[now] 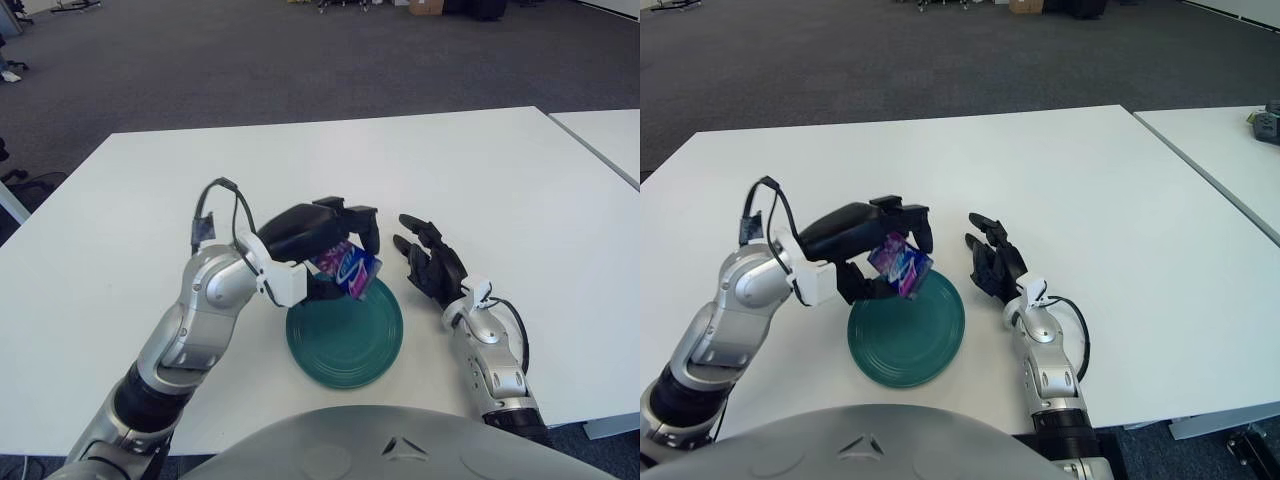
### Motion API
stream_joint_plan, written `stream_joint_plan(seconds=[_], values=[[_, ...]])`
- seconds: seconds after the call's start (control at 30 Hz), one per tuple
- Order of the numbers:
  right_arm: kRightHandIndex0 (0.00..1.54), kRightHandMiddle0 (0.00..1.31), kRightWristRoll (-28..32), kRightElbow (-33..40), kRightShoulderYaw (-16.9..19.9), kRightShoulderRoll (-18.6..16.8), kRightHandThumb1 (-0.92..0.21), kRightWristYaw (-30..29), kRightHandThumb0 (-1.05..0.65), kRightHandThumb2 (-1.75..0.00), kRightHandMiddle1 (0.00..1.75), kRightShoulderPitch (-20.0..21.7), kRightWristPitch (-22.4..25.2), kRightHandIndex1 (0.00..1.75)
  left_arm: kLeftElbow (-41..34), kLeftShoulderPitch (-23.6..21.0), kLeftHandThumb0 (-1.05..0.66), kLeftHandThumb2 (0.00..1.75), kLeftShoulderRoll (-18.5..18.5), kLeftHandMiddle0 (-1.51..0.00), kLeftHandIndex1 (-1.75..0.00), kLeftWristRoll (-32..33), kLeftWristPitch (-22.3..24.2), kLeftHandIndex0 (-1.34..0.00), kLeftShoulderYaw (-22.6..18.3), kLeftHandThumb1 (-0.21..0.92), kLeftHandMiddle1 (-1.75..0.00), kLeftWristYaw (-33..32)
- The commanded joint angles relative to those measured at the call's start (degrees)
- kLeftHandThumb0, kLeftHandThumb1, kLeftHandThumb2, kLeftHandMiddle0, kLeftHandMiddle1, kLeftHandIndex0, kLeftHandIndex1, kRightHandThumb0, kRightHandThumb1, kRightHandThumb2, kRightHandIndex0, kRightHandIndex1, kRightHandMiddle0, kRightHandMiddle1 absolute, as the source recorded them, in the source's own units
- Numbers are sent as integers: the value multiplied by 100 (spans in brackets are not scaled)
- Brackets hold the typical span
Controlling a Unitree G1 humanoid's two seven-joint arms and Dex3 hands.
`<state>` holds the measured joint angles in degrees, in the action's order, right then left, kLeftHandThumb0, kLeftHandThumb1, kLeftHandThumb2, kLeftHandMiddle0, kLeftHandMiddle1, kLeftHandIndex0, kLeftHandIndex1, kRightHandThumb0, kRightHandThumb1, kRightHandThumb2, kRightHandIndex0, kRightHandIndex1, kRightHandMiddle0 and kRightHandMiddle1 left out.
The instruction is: Put the gum into the plate.
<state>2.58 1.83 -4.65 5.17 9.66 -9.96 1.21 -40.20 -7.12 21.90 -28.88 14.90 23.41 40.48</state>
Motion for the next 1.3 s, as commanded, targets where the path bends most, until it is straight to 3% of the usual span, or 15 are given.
stream_joint_plan(seconds=[0.0, 0.27, 0.43, 0.63, 0.73, 0.8, 0.9, 0.93, 1.0, 1.13, 1.27], values=[[22, 0, -218, 8, -69, 119, -92, -38, -75, -85, 64, -115, 290, 0, 212, -48, -1, 114, -16, -59, -143, -131, 48, -55, 177, 38, -172, -38], [27, 0, -210, 227, -110, 82, -92, -43, -75, -82, 70, -119, 567, 2, 514, -90, -1, 111, -4, -55, -138, -383, -62, -58, 523, 39, -174, -44], [30, 0, -213, 381, -104, 54, -92, -101, -75, -81, 74, -135, 787, 4, 947, -137, -1, 111, 61, -55, -142, -416, -471, -57, 634, 39, -171, -174], [31, 0, -226, 427, -106, 12, -92, -183, -74, -81, 75, -133, 875, 4, 1277, -106, -1, 94, 119, -46, -156, -391, -882, -46, 626, 54, -160, -275], [29, 0, -210, 404, -93, -10, -92, -214, -73, -81, 73, -114, 906, 2, 1361, -72, -1, 76, 153, -43, -154, -403, -999, -39, 623, 66, -158, -303], [27, 0, -181, 386, -76, -29, -92, -225, -72, -81, 71, -102, 931, 1, 1412, -61, -1, 54, 162, -44, -148, -422, -1058, -32, 621, 80, -155, -327], [26, 0, -169, 349, -58, -56, -92, -253, -72, -81, 69, -86, 924, 0, 1470, -72, -1, 41, 169, -46, -147, -465, -1114, -27, 620, 88, -151, -346], [26, 0, -173, 328, -52, -65, -92, -265, -71, -81, 68, -77, 909, 0, 1496, -76, -25, 37, 171, -43, -143, -487, -1133, -24, 621, 87, -145, -354], [25, 0, -189, 305, -48, -74, -92, -283, -70, -81, 67, -69, 883, 0, 1526, -77, -46, 33, 172, -40, -138, -518, -1157, -21, 617, 86, -140, -356], [25, 0, -256, 239, -58, -87, -92, -346, -68, -81, 64, -66, 779, 0, 1557, -68, -69, 27, 186, -37, -132, -549, -1205, -15, 601, 90, -132, -327], [24, 0, -276, 162, -44, -125, -92, -412, -67, -82, 61, -53, 685, 0, 1602, -57, -78, 29, 226, -34, -129, -537, -1327, -10, 583, 92, -123, -328]])
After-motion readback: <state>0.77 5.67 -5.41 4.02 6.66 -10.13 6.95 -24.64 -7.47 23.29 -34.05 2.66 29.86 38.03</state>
